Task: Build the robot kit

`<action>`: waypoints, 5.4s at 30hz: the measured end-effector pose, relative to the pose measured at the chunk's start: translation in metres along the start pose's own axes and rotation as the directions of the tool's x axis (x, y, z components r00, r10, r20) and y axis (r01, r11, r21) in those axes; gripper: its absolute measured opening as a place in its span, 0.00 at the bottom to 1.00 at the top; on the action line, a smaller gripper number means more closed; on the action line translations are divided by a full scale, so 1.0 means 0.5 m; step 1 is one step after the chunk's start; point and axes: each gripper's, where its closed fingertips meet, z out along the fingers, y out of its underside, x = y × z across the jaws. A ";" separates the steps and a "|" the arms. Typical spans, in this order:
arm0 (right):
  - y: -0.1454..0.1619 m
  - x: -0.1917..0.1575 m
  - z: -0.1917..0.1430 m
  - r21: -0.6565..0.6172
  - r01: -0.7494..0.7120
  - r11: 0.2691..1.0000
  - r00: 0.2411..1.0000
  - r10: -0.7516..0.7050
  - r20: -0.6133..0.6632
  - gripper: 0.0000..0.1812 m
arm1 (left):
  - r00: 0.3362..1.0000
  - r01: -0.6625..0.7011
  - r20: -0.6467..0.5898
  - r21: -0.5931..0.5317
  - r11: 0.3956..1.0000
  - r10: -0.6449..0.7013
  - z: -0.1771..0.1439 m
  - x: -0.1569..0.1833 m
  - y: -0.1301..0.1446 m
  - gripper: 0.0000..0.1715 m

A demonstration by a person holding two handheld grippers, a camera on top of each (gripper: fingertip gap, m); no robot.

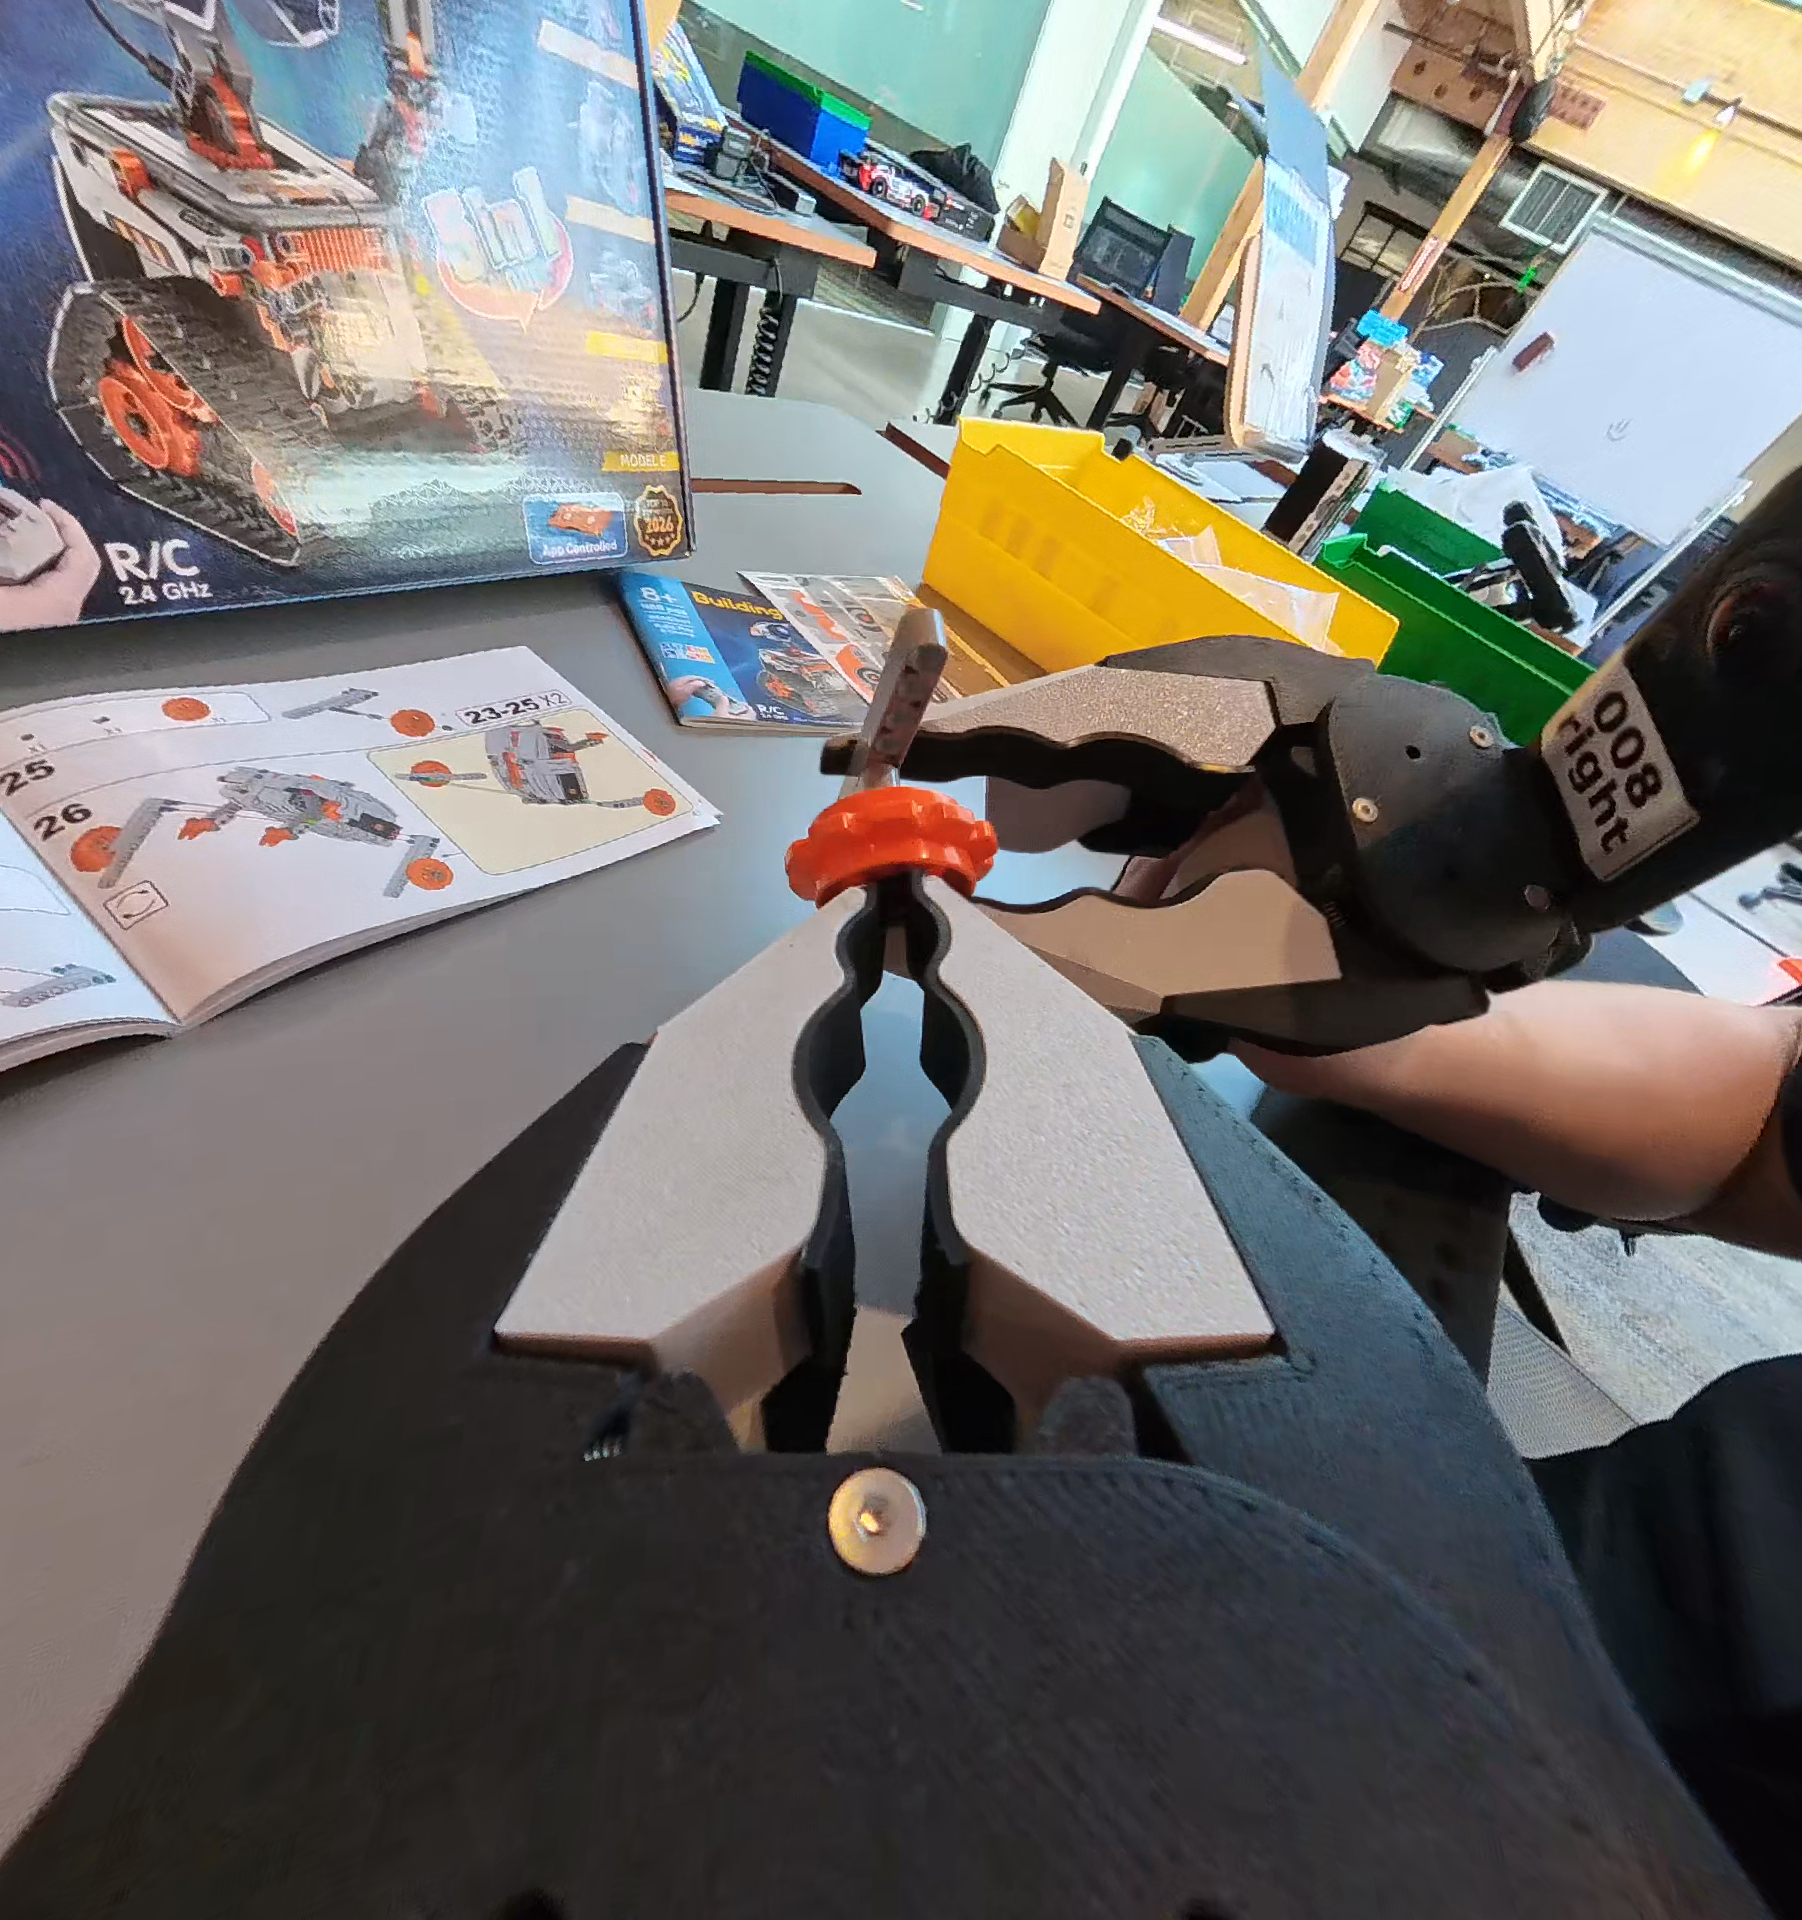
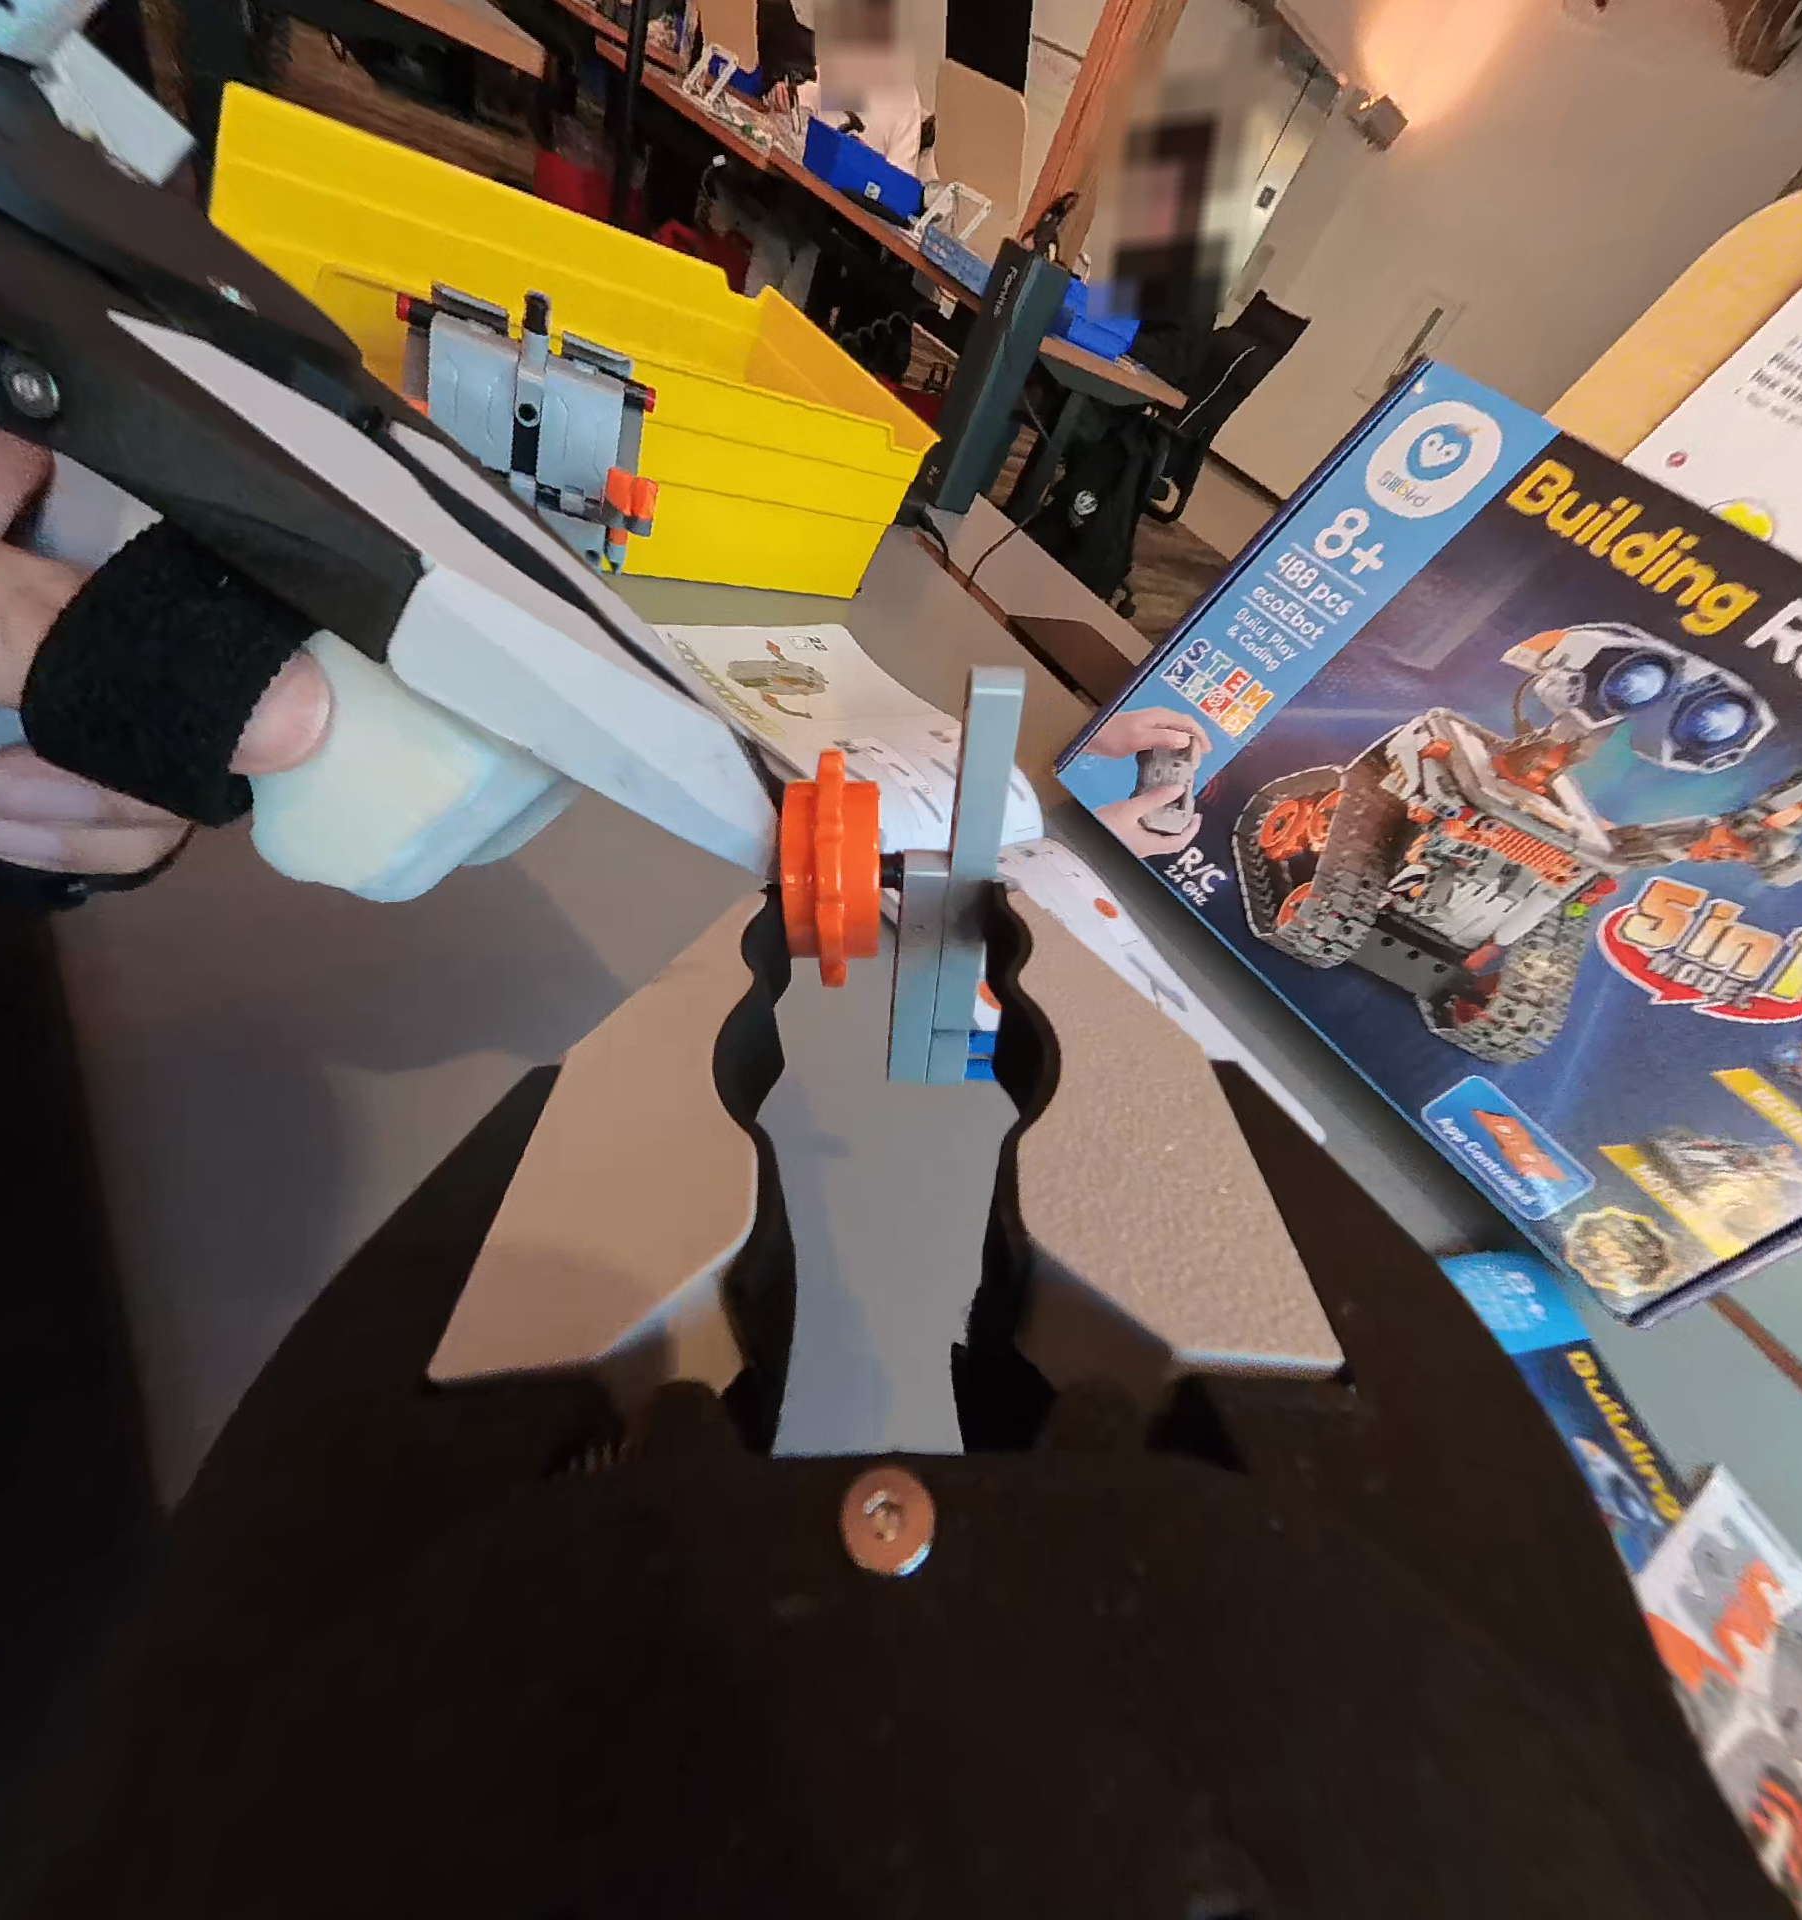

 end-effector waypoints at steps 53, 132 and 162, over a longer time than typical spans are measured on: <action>0.064 -0.185 0.025 -0.004 0.591 0.806 0.768 -0.562 0.309 0.21 | 0.764 -0.612 -0.216 -0.543 0.575 0.608 -0.070 -0.027 0.171 0.04; -0.005 -0.133 -0.028 0.181 0.009 0.983 0.830 -0.108 0.547 0.21 | 0.764 -0.639 -0.259 -0.428 0.639 0.591 -0.109 -0.005 0.094 0.01; -0.039 -0.093 -0.100 0.021 -0.527 0.849 0.531 0.310 0.788 0.03 | 0.922 -0.363 -0.185 -0.103 0.926 0.341 -0.129 0.058 0.024 0.13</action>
